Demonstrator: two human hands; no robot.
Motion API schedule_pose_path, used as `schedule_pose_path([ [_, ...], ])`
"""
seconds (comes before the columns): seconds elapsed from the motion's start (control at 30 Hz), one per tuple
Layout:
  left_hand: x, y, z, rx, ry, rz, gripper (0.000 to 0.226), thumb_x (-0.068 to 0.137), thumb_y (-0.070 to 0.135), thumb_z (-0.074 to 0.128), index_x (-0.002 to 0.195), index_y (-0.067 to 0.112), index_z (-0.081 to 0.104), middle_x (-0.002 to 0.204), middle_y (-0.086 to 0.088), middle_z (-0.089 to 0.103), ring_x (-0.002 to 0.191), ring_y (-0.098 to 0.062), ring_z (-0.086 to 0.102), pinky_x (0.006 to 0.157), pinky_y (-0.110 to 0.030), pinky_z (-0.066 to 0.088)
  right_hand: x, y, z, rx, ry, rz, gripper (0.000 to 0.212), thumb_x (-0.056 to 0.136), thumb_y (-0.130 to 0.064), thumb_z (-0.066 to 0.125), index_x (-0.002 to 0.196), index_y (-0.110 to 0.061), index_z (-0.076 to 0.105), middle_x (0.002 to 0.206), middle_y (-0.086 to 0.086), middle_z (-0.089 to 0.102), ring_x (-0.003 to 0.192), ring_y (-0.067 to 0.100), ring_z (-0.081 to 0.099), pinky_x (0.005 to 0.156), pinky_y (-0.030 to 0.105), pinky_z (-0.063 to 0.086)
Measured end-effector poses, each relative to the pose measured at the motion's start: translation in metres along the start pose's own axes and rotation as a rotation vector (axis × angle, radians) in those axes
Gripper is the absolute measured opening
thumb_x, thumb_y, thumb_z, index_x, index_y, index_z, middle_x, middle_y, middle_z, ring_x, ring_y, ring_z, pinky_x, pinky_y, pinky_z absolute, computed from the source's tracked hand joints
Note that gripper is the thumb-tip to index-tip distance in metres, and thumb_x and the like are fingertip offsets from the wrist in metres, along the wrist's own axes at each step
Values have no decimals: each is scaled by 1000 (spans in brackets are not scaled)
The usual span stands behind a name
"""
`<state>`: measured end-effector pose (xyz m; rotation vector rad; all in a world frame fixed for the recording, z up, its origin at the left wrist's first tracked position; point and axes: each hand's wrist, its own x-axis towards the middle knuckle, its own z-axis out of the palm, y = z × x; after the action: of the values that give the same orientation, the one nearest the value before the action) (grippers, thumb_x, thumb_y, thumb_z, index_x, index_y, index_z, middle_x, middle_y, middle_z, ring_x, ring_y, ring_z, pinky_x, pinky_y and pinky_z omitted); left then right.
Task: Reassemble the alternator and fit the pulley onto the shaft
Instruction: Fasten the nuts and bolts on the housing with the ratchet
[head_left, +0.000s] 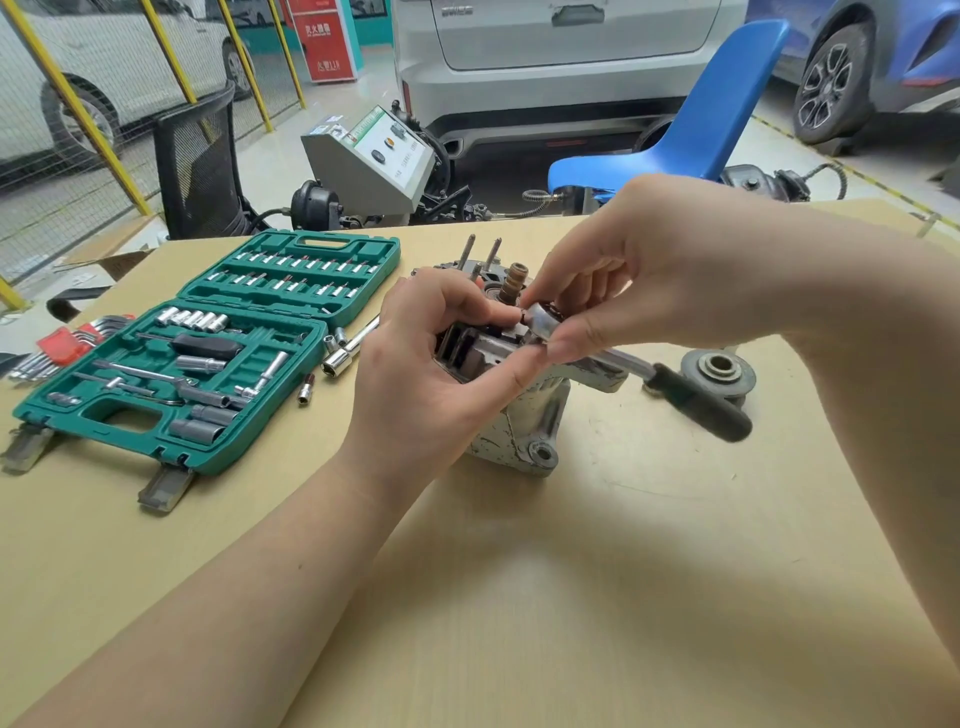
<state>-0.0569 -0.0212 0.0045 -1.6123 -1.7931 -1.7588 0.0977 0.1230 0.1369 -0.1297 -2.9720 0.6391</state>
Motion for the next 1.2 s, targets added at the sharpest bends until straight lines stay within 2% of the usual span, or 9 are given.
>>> schedule_pose_path([
  [0.13,0,-1,1,-15,7,-6,40,87,38,93,108,36,60,107,-2,74,112,-32,71,93,-47,60,1,-3,1,32,2,-17,40,71,-60,73,106,-41,79,81,-16,74,78,7,70,75,45,58],
  [0.33,-1,0,1,-36,6,-6,40,87,40,93,108,39,59,107,-3,72,106,-37,71,86,-54,60,1,-2,2,51,-1,-32,39,71,-59,78,107,-43,79,82,-17,75,77,6,70,74,44,59],
  [0.43,-1,-2,2,-49,-18,-11,40,88,38,92,109,40,59,108,-7,71,103,-42,69,83,-59,58,3,2,3,71,11,-41,36,73,-48,83,109,-45,78,86,-12,75,83,11,71,78,45,57],
  [0.57,-1,-4,2,-57,-31,-38,41,88,34,92,108,26,57,111,-11,69,105,-44,67,84,-63,56,6,6,5,71,33,-89,38,76,-32,87,111,-41,79,98,-10,73,94,15,66,85,44,53],
  [0.67,-1,-5,1,-43,-31,-26,41,89,35,92,109,28,57,112,-9,70,105,-44,68,84,-62,56,6,6,5,85,32,-97,38,77,-27,87,113,-39,79,101,-10,72,97,16,66,88,43,52],
  [0.77,0,-3,0,-37,-17,1,40,90,32,91,110,37,57,111,-1,73,107,-38,71,86,-59,58,5,4,3,73,26,-50,35,76,-42,82,110,-38,79,89,-10,75,87,13,70,82,46,56],
  [0.9,-1,-3,0,-41,-5,-6,38,90,34,90,111,34,58,108,1,75,106,-34,74,88,-54,60,3,-2,5,26,31,-6,45,72,-68,69,98,-33,80,78,-17,73,73,6,67,70,43,57],
  [1.1,-1,-2,-1,-40,-30,-30,41,88,39,93,110,31,60,109,-1,74,104,-36,72,84,-56,60,4,-8,6,-54,60,34,45,73,-69,62,94,-34,80,74,-19,70,73,3,62,58,31,50],
  [1.2,0,-1,0,-30,-28,-17,37,91,38,90,110,35,59,109,-1,73,104,-39,71,84,-56,59,3,-9,5,-34,32,28,45,70,-70,66,96,-35,79,76,-21,70,72,2,64,62,33,54],
])
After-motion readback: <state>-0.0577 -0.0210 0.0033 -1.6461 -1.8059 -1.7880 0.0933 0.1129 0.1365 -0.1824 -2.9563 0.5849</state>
